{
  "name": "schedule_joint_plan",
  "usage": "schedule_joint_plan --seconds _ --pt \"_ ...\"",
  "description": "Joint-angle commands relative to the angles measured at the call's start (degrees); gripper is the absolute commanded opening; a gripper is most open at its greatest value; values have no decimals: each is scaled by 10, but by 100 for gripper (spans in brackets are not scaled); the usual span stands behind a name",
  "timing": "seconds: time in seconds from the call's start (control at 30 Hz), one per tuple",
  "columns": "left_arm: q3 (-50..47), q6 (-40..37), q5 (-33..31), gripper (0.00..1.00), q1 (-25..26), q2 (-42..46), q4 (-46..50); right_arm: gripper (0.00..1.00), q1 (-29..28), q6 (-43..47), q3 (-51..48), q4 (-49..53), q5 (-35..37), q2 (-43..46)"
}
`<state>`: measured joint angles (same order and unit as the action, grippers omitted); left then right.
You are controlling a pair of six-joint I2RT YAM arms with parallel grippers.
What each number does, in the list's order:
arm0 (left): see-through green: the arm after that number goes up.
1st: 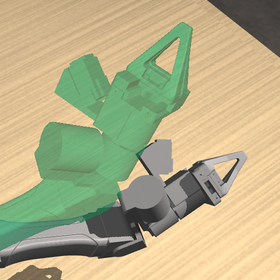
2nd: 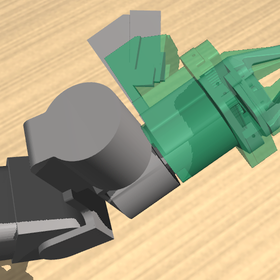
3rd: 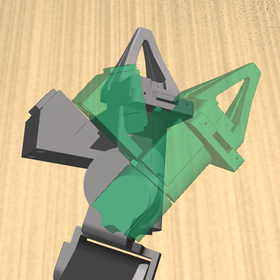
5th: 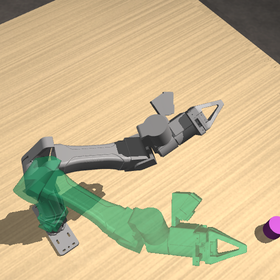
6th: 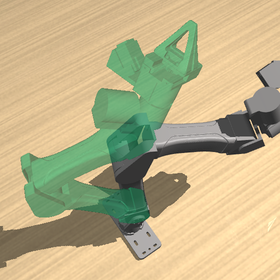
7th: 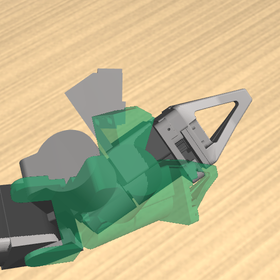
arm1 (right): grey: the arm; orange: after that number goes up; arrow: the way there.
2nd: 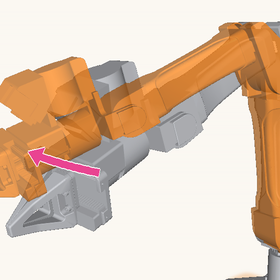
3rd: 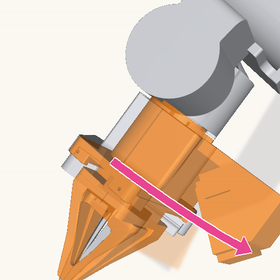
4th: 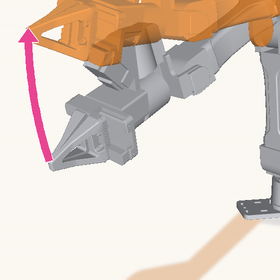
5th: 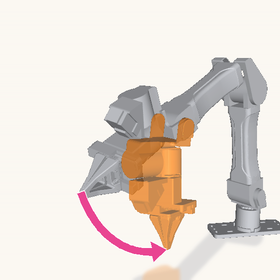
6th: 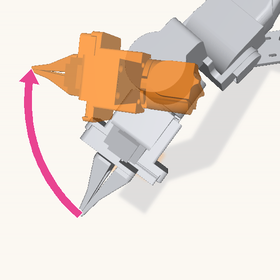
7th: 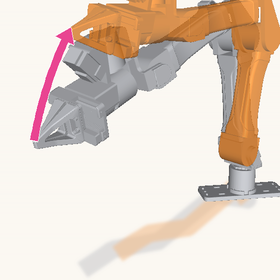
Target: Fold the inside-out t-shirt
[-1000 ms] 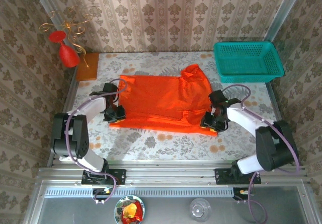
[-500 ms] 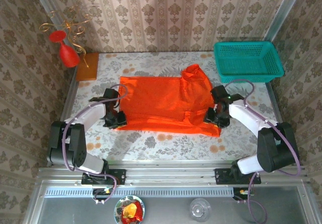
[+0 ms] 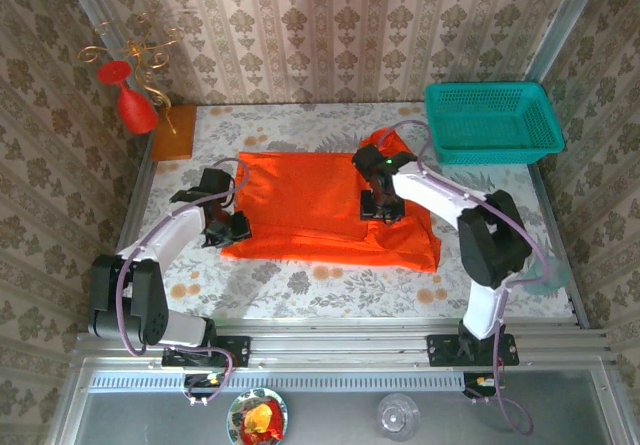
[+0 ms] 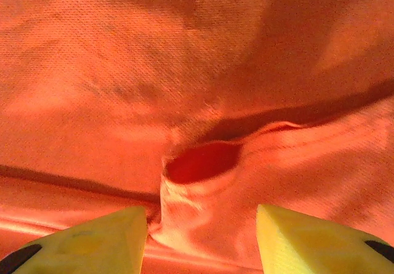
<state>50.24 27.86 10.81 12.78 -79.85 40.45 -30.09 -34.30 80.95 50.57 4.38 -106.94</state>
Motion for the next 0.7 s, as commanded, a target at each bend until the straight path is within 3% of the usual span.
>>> schedule_joint_plan --seconds 0.0,0.17,0.4,0.67 --pt "2 5 12 23 2 2 0 51 -10 -3 23 45 35 -34" --pt "-6 6 17 22 1 -2 -8 40 -15 -5 18 28 26 -45" --pt "-4 4 18 22 1 -8 -10 0 -15 -13 23 40 56 -9" --pt "0 4 14 22 1 -13 -12 0 -16 -13 33 40 64 4"
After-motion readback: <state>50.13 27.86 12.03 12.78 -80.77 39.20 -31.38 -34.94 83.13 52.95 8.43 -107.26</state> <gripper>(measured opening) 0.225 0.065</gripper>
